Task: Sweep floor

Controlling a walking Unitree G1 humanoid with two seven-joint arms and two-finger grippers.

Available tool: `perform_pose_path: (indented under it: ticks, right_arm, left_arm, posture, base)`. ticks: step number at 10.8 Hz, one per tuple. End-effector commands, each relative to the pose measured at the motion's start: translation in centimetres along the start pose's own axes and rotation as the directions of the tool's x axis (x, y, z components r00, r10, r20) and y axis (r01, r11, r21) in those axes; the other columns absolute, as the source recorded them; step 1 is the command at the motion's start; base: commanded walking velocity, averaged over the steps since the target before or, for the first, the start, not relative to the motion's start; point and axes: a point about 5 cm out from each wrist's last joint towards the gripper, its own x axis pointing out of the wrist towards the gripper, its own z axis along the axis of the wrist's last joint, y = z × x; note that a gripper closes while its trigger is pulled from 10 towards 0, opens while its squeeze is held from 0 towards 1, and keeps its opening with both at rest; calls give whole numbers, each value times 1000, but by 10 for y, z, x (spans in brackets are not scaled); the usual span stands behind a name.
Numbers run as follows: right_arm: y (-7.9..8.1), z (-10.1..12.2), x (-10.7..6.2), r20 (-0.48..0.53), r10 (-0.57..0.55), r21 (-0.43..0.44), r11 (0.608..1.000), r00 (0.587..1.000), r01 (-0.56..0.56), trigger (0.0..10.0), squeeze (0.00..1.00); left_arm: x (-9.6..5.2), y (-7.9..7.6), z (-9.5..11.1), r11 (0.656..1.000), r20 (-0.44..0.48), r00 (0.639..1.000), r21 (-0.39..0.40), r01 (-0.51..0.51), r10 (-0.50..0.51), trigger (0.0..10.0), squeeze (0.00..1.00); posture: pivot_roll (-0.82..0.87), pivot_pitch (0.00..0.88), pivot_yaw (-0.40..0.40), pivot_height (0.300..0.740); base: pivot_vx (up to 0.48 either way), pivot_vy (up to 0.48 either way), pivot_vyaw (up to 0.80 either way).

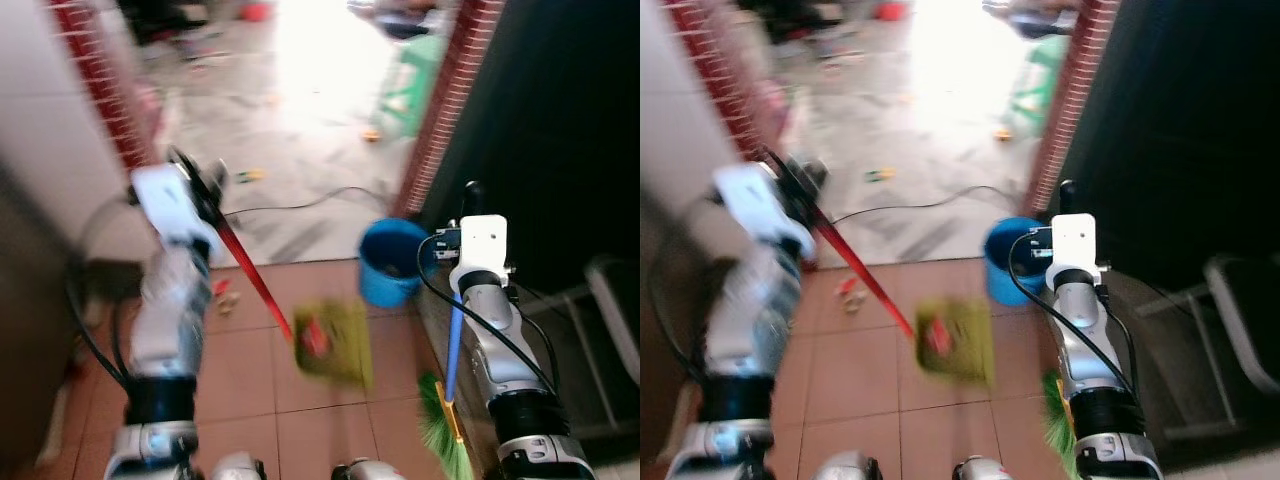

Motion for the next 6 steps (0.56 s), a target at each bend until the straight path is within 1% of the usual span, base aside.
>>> perform_pose_path:
  ticks: [1,2,3,4,6]
  right_arm:
    - [1,4,3,14,-10,5,1000,1000,10,10000,0]
    - [3,3,2,13,-11,10,1000,1000,11,10000,0]
    - [3,2,1,12,-14,12,1000,1000,14,10000,0]
    - [3,2,1,13,-16,12,1000,1000,16,10000,0]
    - [1,1,2,15,-17,11,1000,1000,17,10000,0]
  left_arm:
    - [0,-2,0,1000,13,1000,17,19,-19,10000,0]
    - [-1,-6,-6,999,-6,999,18,32,-32,10000,0]
    - [1,-8,-6,999,-8,999,19,43,-43,10000,0]
    - [2,-8,-7,999,-8,999,20,47,-47,10000,0]
    - [2,-8,-8,998,-8,999,26,51,-50,10000,0]
  posture:
    - [-58,0,22,740]
    - [-59,0,27,740]
    - [-59,0,30,740]
    - [-59,0,30,740]
    - [-57,0,26,740]
  base:
    - [0,0,-800]
    - [0,0,-800]
    - [0,0,-800]
    - [0,-247,-800]
    - [0,0,-800]
